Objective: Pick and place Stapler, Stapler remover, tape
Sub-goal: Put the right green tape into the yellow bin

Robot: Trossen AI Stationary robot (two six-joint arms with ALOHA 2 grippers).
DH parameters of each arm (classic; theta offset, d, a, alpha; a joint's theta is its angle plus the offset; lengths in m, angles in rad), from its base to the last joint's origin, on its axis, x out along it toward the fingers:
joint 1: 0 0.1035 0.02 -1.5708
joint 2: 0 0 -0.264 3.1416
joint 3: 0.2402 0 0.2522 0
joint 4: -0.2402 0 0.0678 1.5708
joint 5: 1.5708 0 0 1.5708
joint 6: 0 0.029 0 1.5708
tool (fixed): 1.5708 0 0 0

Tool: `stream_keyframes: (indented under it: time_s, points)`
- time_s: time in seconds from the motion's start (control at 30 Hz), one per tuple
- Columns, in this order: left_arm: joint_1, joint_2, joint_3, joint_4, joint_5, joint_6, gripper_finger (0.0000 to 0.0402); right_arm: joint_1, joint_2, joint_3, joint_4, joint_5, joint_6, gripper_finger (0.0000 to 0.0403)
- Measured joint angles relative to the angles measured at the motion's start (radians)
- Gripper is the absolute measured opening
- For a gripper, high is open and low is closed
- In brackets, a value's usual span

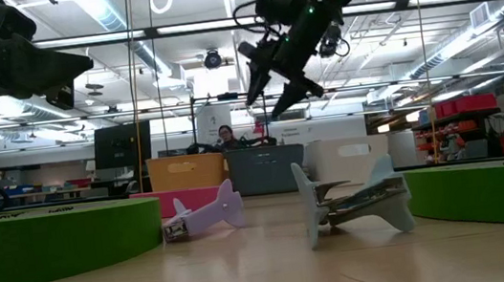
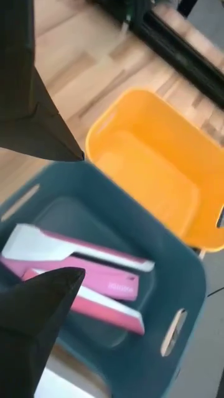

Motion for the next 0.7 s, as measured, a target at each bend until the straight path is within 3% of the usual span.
stream_keyframes:
  time_s: [0.5,0.7]
  points:
    - [0.0,0.0,0.0,0.0,0.0,0.0,0.001,0.165,-0.014,0.0,-0.015,-0.029,-0.242,0.0283]
    - [0.0,0.0,0.0,0.0,0.0,0.0,0.001,0.213,-0.014,0.0,-0.016,-0.029,-0.266,0.0283]
